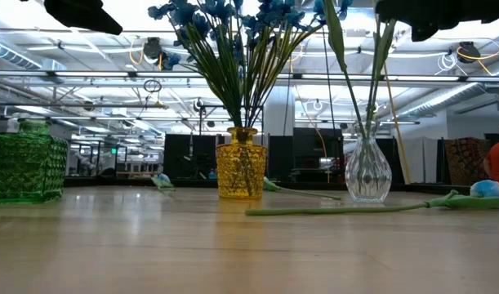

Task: Sort flowers into vase by color
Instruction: Put the black flower into the transparent vase

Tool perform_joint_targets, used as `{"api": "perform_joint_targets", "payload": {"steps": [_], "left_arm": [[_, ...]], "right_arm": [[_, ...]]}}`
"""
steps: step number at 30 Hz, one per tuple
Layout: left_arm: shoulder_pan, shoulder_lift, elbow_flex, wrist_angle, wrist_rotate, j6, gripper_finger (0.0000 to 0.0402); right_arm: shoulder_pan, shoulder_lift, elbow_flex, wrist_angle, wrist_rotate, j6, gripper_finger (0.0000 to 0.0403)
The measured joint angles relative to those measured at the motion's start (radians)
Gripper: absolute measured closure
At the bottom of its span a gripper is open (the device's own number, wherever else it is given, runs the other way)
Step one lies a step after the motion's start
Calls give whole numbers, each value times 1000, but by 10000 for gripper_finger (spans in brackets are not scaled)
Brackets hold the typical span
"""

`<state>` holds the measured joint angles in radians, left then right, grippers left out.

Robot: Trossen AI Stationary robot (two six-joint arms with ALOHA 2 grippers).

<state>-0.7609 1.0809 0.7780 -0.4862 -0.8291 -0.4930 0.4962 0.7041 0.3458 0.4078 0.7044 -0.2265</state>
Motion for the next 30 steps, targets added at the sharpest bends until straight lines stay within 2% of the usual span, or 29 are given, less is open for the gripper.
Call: {"api": "perform_joint_targets", "payload": {"steps": [8,20,30], "left_arm": [[0,0,0,-3,0,-16,77],[-28,1,1,-103,1,-151,77],[-40,4,1,-99,1,-160,77]], "right_arm": [[-33,35,0,-10,1,79,368],[-31,-20,0,-155,10,235,273],[-29,-43,0,-272,0,379,189]]}}
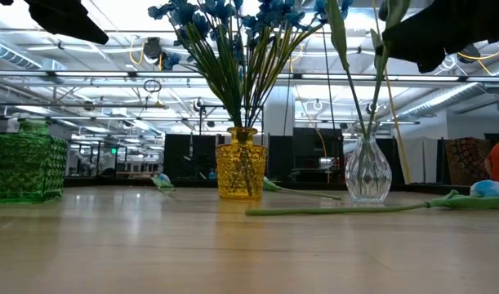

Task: Sort flowers into vase by color
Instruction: Put the black flower into the transparent vase, then adjust the transparent vase on the table

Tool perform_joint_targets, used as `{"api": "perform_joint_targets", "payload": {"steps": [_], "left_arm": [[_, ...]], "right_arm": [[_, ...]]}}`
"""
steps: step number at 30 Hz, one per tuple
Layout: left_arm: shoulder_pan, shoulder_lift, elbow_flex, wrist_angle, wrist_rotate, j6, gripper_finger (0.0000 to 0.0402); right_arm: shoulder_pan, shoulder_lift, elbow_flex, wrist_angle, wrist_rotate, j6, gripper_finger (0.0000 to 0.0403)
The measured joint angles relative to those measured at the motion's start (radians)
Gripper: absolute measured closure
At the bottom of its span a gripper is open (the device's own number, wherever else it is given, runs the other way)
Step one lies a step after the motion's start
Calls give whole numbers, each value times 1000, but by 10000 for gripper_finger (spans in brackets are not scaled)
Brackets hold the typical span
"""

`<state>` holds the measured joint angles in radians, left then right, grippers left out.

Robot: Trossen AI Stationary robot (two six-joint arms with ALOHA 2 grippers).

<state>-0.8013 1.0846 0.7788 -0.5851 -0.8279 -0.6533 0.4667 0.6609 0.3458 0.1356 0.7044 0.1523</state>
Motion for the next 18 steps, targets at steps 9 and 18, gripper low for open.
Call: {"api": "perform_joint_targets", "payload": {"steps": [9,18], "left_arm": [[0,50,0,0,0,-23,77],[0,86,0,0,0,-30,77]], "right_arm": [[0,-2,33,-163,-15,135,122],[20,-3,149,-509,-97,319,84]]}}
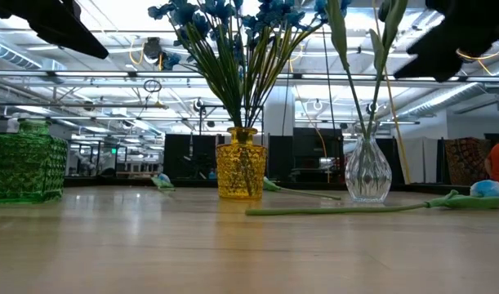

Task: Sort flowers into vase by color
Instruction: Adjust the transparent vase on the table

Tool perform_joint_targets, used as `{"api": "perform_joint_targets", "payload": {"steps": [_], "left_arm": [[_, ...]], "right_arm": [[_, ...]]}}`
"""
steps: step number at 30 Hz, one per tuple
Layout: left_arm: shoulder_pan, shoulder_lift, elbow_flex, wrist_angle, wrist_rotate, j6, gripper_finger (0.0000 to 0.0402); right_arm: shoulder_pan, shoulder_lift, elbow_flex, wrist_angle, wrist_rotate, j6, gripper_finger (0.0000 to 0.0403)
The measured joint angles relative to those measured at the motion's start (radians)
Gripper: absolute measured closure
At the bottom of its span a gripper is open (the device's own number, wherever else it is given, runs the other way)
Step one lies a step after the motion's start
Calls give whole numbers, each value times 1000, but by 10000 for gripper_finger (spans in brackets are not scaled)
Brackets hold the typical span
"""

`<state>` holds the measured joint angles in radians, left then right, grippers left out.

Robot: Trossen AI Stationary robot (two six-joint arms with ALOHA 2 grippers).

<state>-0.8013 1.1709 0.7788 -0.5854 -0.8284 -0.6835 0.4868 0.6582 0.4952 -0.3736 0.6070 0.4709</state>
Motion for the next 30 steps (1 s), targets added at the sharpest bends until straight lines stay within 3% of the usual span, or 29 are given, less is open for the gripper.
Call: {"api": "perform_joint_targets", "payload": {"steps": [4,7,20,24,30], "left_arm": [[0,0,0,0,0,-5,77],[0,0,0,0,-1,-11,77],[0,0,0,0,-12,-15,77],[0,0,0,0,-18,-14,77],[0,0,0,0,-22,-12,77]], "right_arm": [[9,7,3,-175,52,132,87],[9,31,-24,-199,67,197,89],[-7,141,-247,165,70,131,96],[-35,191,-254,193,71,115,140],[-62,293,-254,254,69,92,242]]}}
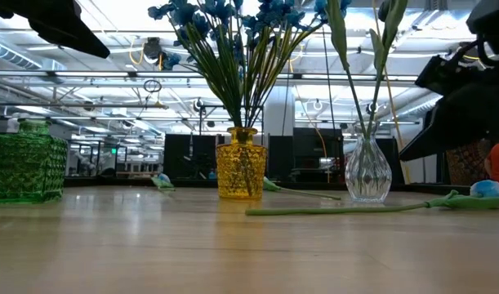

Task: Sort flowers into vase by color
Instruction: Adjust the transparent vase on the table

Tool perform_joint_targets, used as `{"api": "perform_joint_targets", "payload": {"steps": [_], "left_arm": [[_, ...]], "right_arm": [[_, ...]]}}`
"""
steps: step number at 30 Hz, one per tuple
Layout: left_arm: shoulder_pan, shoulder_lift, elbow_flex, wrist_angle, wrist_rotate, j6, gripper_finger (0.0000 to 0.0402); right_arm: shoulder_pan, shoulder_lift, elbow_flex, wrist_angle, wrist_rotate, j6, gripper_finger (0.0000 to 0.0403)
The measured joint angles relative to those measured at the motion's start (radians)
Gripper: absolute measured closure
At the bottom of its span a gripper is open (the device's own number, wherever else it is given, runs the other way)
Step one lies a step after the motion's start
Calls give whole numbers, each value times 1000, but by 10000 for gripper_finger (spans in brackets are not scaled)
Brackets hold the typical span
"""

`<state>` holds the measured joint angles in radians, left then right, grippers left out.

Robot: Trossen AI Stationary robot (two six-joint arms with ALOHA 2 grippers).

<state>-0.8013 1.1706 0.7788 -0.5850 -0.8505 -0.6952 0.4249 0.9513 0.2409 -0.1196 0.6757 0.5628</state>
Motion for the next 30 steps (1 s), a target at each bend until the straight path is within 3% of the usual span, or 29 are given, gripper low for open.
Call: {"api": "perform_joint_targets", "payload": {"steps": [7,13,19,30], "left_arm": [[0,0,0,0,-5,-3,77],[0,0,0,0,-21,-3,77],[0,0,0,0,-23,-3,77],[0,0,0,0,-22,-4,77]], "right_arm": [[-19,107,0,63,2,-17,334],[-42,172,0,167,2,-64,381],[-61,206,0,182,-27,-62,401],[-67,246,0,272,-54,-76,402]]}}
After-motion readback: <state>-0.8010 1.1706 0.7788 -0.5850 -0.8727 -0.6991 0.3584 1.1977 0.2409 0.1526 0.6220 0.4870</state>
